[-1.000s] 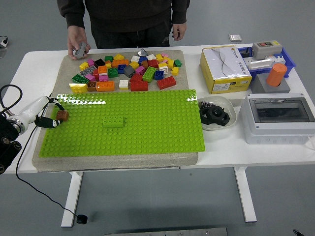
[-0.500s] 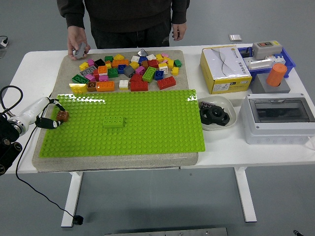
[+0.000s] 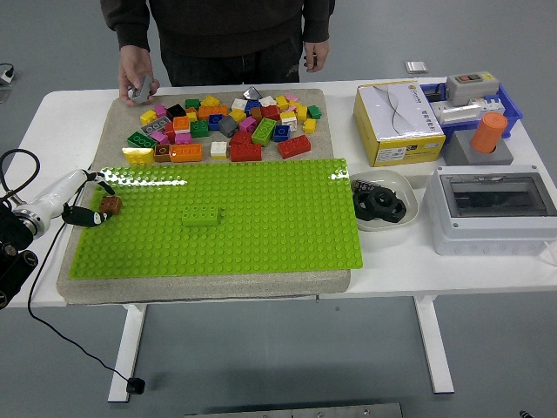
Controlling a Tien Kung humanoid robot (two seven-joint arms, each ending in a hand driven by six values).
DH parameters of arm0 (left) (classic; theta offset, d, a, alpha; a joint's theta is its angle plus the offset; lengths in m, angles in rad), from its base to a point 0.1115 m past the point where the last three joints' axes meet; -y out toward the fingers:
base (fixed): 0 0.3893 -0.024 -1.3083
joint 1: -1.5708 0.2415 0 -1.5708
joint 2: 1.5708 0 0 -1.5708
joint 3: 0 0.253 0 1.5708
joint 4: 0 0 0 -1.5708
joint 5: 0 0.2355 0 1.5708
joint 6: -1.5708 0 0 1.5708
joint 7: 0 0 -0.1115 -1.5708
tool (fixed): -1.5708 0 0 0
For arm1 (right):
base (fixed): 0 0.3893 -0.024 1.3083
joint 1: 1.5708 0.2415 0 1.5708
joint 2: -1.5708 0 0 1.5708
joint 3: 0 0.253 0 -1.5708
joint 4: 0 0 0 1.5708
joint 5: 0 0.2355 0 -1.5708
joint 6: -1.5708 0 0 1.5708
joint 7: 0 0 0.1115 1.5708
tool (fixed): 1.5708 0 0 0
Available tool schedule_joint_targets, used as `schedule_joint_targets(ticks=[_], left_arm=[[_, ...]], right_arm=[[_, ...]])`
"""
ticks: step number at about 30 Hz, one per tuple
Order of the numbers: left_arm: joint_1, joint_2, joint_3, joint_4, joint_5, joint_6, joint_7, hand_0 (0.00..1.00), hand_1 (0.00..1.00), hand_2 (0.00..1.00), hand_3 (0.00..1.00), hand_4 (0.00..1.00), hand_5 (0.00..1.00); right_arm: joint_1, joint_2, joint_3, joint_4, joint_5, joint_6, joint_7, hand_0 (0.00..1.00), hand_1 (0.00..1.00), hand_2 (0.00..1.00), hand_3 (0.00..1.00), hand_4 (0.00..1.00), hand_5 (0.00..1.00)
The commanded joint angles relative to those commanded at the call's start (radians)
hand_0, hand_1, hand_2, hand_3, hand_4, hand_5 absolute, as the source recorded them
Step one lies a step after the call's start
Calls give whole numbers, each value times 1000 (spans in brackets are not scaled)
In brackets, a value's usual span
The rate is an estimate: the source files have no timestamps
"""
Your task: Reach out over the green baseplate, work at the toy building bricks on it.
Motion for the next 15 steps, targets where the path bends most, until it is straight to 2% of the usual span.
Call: schedule_joint_targets(ticks=[2,15], left_arm=[[1,-1,0,1,0,-1,0,871,943,902,581,746,2],[-2,-1,-12,9,5,-6,6,870,944,903,614,739,2]], right_arm=[[0,0,0,0,-1,0,0,684,618,729,715,738,824],[7,-1,-6,0,6,0,1,684,620,729,715,737,823]])
